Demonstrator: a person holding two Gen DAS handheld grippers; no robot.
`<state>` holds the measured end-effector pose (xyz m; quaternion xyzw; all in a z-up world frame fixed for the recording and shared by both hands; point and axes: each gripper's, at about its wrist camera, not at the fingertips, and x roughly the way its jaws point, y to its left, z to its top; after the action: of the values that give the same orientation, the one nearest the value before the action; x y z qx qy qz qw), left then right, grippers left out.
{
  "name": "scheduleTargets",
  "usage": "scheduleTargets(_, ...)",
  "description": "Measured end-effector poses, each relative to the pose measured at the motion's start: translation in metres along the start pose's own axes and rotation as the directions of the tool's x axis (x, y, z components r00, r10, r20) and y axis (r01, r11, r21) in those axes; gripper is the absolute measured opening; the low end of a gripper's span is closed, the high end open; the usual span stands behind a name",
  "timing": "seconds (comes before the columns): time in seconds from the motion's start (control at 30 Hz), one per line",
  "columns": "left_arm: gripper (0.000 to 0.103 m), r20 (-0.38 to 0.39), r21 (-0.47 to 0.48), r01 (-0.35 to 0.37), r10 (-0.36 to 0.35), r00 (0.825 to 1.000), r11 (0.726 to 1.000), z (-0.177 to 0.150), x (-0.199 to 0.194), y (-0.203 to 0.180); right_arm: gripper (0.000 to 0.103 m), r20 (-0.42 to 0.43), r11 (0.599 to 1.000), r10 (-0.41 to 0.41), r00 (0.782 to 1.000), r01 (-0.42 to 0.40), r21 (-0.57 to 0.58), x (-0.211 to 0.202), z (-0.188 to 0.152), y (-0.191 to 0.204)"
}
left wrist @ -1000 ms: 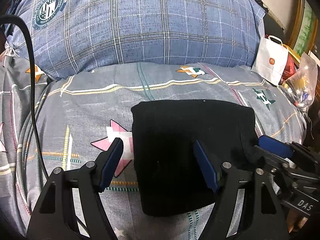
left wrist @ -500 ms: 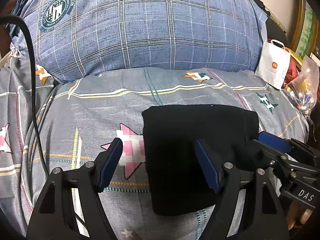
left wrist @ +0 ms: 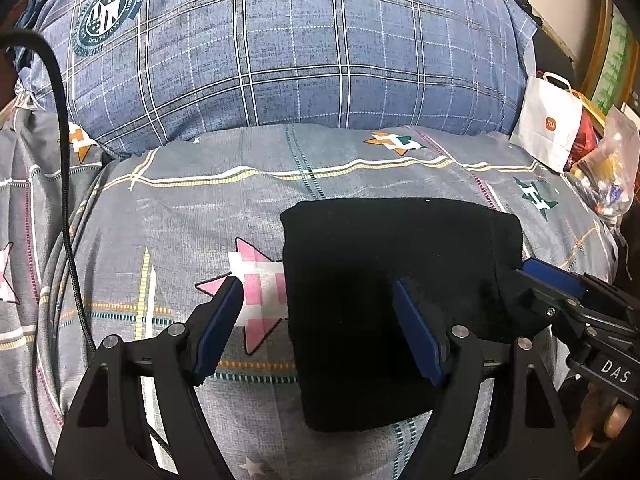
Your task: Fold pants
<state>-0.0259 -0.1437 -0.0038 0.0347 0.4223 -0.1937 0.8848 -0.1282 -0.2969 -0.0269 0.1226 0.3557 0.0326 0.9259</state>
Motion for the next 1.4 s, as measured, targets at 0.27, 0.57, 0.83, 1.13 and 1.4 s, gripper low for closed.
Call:
scheduleTargets(0.27, 0.077, -0.021, -0.018, 0.008, -0.009, 1.0, 1.0, -0.002, 0.006, 0.003, 0.048, -0.019, 1.0, -0.013, 1.0, 0.013, 0.0, 0.008, 0.001, -0.007)
scheduleTargets(0.57, 0.077, -0.027, -0.028, 0.007, -0.008, 1.0, 1.0, -0.002, 0.011, 0.008, 0.048, -0.014, 1.0, -0.028, 1.0, 0.028, 0.012, 0.007, 0.001, -0.015)
scheduleTargets(0.83, 0.078, -0.04, -0.06, 0.043, -0.045, 0.998, 0.997, -0.003, 0.012, 0.016, 0.05, -0.015, 0.997, -0.053, 0.998, 0.054, 0.054, 0.007, 0.002, -0.031)
scheduleTargets(1.13, 0.082, -0.077, -0.193, 0.185, -0.203, 0.976, 0.964, -0.013, 0.024, 0.042, 0.061, -0.047, 0.981, 0.022, 0.999, -0.013, 0.192, 0.019, -0.009, -0.066)
scheduleTargets(1.4, 0.082, -0.088, -0.262, 0.283, -0.315, 0.945, 0.923, -0.008, 0.043, 0.039, 0.065, -0.029, 0.94, 0.188, 0.982, -0.172, 0.296, 0.04, -0.013, -0.082)
